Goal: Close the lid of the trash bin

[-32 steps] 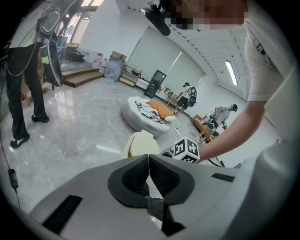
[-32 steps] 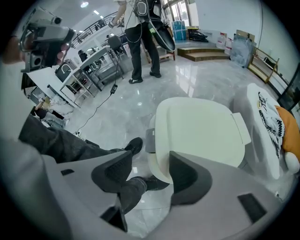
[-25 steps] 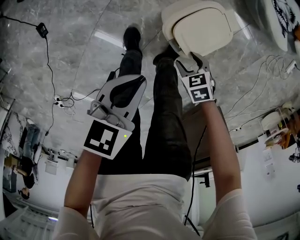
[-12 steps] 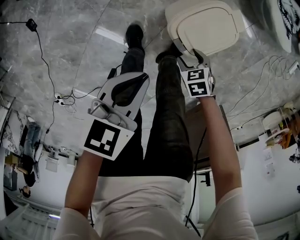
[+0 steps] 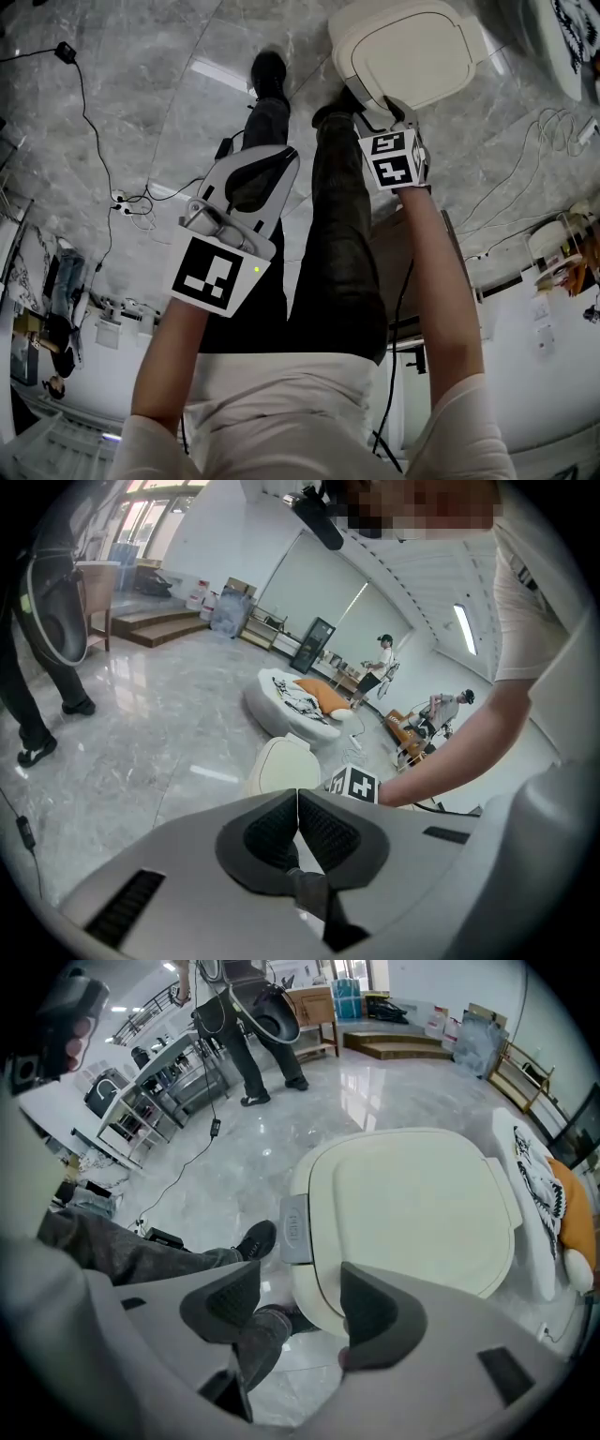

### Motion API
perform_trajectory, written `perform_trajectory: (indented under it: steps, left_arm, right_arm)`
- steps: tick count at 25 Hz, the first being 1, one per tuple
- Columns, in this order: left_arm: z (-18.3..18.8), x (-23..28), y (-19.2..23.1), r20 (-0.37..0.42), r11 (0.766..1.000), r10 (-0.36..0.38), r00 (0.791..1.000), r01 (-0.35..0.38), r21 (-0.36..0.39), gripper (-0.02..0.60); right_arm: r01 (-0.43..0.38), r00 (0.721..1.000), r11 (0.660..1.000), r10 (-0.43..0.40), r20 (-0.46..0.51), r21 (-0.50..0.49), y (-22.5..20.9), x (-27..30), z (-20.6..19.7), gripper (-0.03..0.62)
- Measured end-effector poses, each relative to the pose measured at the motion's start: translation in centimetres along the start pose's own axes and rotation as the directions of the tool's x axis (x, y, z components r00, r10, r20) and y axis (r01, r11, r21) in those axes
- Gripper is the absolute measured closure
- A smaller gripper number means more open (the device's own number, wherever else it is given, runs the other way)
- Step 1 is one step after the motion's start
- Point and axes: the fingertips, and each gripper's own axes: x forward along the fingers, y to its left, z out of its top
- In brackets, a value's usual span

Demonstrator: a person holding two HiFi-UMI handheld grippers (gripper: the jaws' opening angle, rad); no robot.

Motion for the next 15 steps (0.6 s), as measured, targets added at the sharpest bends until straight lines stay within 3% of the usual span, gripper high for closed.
perform_trajectory:
  steps: [10, 15]
  left_arm:
    - [1.4, -1.5, -0.9, 0.01, 0.998, 0.004, 1.0, -0.005, 0.064, 0.563]
    - [3.8, -3.2, -2.2, 0.038, 0.995, -0.006, 0.999, 0.002, 0.104, 0.563]
  right_arm:
    - [0.01, 0.996, 1.0, -0.009, 0.085, -0.005, 0.3, -3.4, 2.3, 0.327]
    - [0.048, 0.991, 0.999, -0.046, 0.128, -0.018, 0.1, -7.6, 3.2, 0.385]
